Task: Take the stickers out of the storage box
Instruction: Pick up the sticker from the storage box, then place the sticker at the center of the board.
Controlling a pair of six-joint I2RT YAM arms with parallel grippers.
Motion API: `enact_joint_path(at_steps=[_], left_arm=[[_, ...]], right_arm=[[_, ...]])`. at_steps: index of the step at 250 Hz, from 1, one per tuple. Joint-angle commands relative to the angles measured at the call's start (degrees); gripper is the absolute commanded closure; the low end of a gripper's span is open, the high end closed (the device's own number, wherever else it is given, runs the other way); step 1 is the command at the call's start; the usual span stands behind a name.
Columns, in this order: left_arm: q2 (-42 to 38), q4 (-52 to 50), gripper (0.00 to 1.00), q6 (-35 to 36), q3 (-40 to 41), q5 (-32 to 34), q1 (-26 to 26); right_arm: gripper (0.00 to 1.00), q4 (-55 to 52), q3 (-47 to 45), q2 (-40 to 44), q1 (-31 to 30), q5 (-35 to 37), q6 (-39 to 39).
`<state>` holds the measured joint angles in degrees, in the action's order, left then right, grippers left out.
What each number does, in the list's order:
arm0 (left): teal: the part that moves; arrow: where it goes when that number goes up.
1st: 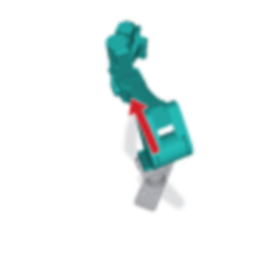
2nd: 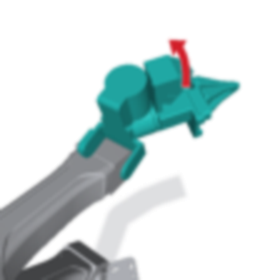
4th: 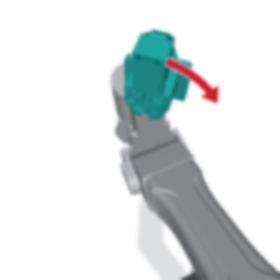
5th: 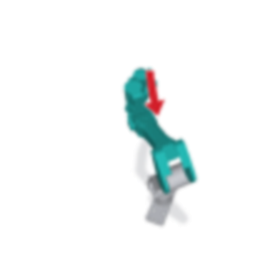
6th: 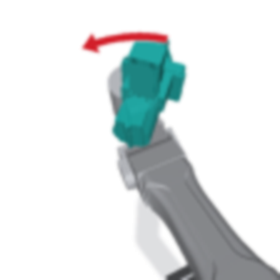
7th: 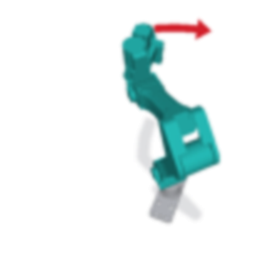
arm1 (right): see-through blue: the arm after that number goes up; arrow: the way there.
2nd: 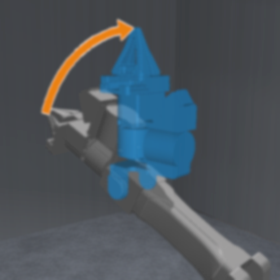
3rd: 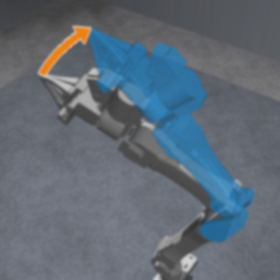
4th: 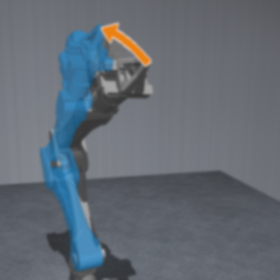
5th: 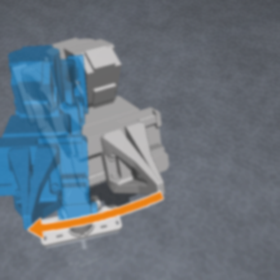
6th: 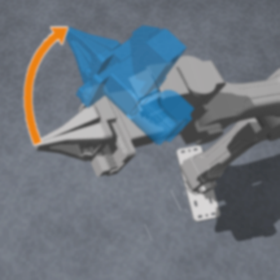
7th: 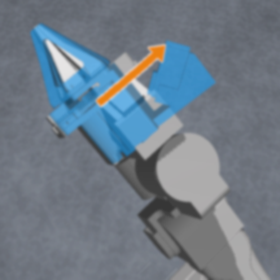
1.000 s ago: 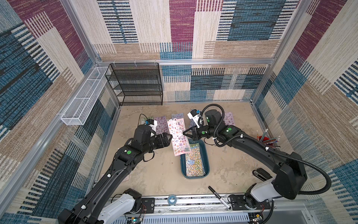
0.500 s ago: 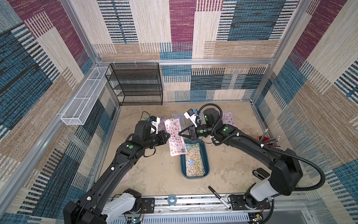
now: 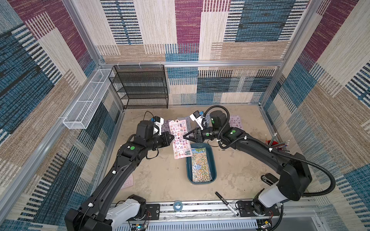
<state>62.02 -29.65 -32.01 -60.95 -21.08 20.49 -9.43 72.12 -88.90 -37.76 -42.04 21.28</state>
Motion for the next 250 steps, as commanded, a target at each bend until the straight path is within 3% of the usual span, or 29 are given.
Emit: enact_joint_path(at_steps=[1, 89, 110, 161, 225, 250], left_arm=[[-0.05, -5.18, 1.0, 5.16, -2.02, 2.32, -0.55], [0.03, -21.74, 1.0, 10.56, -6.34, 9.98, -3.38], [0.2, -23.47, 1.0, 10.99, -6.1, 10.29, -4.18], [3.02, -31.09, 1.0, 12.86, -9.54, 19.14, -6.97], [10.31, -36.3, 1.0, 17.6, -17.89, 23.11, -10.08], [13.17, -38.01, 1.0, 18.51, -20.27, 28.06, -10.71]], right_arm=[[0.63, -1.19, 1.43, 0.9, -0.02, 4.83, -2.63], [0.57, -2.74, -0.25, 6.04, 0.24, 20.77, -8.7], [0.57, -2.57, -1.05, 6.85, 0.37, 21.52, -9.19], [0.57, -2.17, -3.58, 7.24, 0.37, 21.98, -10.12], [0.58, -2.2, -6.59, 8.18, 0.32, 22.44, -11.08], [0.58, -2.25, -7.66, 8.63, 0.38, 23.27, -11.5]])
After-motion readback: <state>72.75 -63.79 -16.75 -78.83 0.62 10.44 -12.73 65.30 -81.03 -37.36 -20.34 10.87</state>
